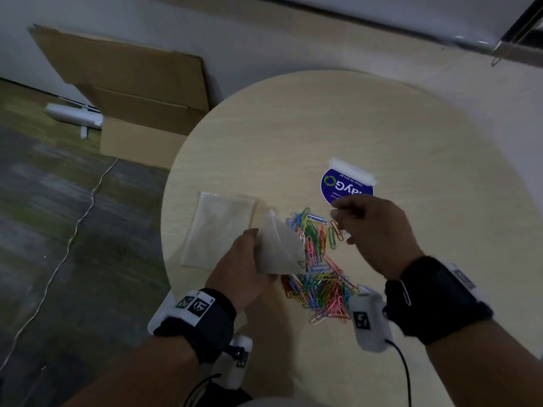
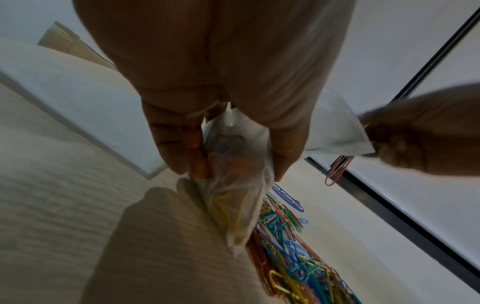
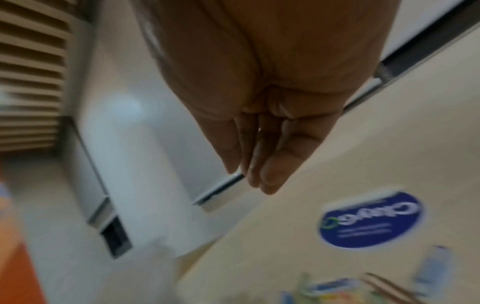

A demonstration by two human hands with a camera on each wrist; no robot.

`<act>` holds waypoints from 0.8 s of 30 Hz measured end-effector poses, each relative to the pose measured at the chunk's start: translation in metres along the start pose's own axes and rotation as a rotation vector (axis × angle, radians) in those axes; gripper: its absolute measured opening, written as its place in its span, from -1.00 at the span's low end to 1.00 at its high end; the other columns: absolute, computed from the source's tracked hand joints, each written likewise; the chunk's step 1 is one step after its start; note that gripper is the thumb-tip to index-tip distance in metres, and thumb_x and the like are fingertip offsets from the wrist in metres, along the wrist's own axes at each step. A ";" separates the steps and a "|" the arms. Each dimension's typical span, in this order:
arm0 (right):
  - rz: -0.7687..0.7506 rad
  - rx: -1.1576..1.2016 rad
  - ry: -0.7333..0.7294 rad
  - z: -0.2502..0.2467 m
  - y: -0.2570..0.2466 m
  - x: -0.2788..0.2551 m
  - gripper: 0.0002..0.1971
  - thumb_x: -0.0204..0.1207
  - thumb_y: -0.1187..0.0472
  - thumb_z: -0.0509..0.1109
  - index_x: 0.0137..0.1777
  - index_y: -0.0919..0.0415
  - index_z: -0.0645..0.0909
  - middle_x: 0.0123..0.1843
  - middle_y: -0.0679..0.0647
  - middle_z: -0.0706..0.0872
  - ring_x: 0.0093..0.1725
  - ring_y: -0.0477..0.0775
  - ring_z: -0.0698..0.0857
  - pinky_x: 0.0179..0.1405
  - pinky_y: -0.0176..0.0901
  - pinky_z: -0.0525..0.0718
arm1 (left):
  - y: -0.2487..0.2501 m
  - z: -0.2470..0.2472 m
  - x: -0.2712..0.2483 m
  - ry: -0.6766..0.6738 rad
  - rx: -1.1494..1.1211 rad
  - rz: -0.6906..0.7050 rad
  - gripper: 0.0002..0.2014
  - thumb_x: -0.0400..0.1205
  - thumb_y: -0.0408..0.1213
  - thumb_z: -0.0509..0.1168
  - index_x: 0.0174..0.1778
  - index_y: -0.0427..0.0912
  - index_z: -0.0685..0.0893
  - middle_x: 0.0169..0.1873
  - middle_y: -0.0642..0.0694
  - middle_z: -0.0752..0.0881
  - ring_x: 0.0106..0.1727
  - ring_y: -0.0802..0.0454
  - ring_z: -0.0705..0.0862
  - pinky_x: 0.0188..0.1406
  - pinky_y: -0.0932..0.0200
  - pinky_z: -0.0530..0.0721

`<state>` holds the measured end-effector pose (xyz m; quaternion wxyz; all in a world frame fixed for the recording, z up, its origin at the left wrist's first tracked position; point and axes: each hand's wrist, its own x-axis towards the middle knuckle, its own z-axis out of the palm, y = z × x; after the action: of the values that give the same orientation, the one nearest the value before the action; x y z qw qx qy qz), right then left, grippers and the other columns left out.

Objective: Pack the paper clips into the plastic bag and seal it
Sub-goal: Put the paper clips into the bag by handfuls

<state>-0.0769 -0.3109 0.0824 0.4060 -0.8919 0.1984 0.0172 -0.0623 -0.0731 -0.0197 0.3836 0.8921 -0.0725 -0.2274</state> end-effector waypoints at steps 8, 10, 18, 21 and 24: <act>0.358 -0.385 -0.077 0.049 0.070 0.044 -0.32 0.39 -0.33 0.38 0.24 0.25 0.56 0.24 0.31 0.50 0.13 0.42 0.59 0.22 0.19 0.63 | 0.001 -0.010 -0.008 -0.056 0.012 -0.026 -0.12 0.40 0.00 0.63 0.55 0.14 0.28 0.43 0.07 0.53 0.36 0.04 0.60 0.27 0.01 0.68; 0.278 -0.470 -0.116 0.067 0.060 0.035 -0.33 0.34 -0.35 0.37 0.17 0.23 0.53 0.19 0.28 0.48 0.11 0.39 0.54 0.20 0.19 0.60 | 0.003 -0.011 -0.009 -0.051 0.004 -0.027 -0.13 0.40 0.00 0.63 0.54 0.16 0.28 0.41 0.08 0.54 0.35 0.06 0.60 0.26 0.04 0.68; 0.172 -0.337 -0.164 0.085 0.056 0.017 -0.53 0.47 0.16 0.43 0.39 0.16 0.48 0.25 0.25 0.57 0.22 0.36 0.60 0.21 0.13 0.60 | 0.003 -0.010 -0.007 -0.048 -0.004 -0.017 -0.16 0.41 0.01 0.62 0.53 0.18 0.28 0.41 0.08 0.52 0.33 0.03 0.63 0.23 -0.01 0.70; 0.176 -0.307 -0.159 0.079 0.061 0.015 -0.62 0.48 0.19 0.43 0.30 0.16 0.59 0.23 0.22 0.67 0.19 0.28 0.64 0.18 0.03 0.60 | 0.002 -0.010 -0.006 -0.048 -0.004 -0.021 -0.13 0.39 0.03 0.62 0.54 0.18 0.28 0.43 0.07 0.52 0.35 0.01 0.63 0.25 -0.10 0.71; 0.193 -0.257 -0.125 0.072 0.064 0.012 -0.68 0.48 0.21 0.41 0.24 0.17 0.67 0.21 0.18 0.75 0.19 0.24 0.67 0.19 -0.01 0.60 | 0.002 -0.009 -0.006 -0.055 -0.005 -0.022 -0.11 0.40 0.02 0.62 0.58 0.13 0.27 0.47 0.04 0.50 0.38 -0.02 0.62 0.28 -0.10 0.69</act>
<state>-0.0799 -0.3005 -0.0139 0.2965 -0.9106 0.2536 0.1365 -0.0634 -0.0664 -0.0108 0.3809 0.8854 -0.0725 -0.2564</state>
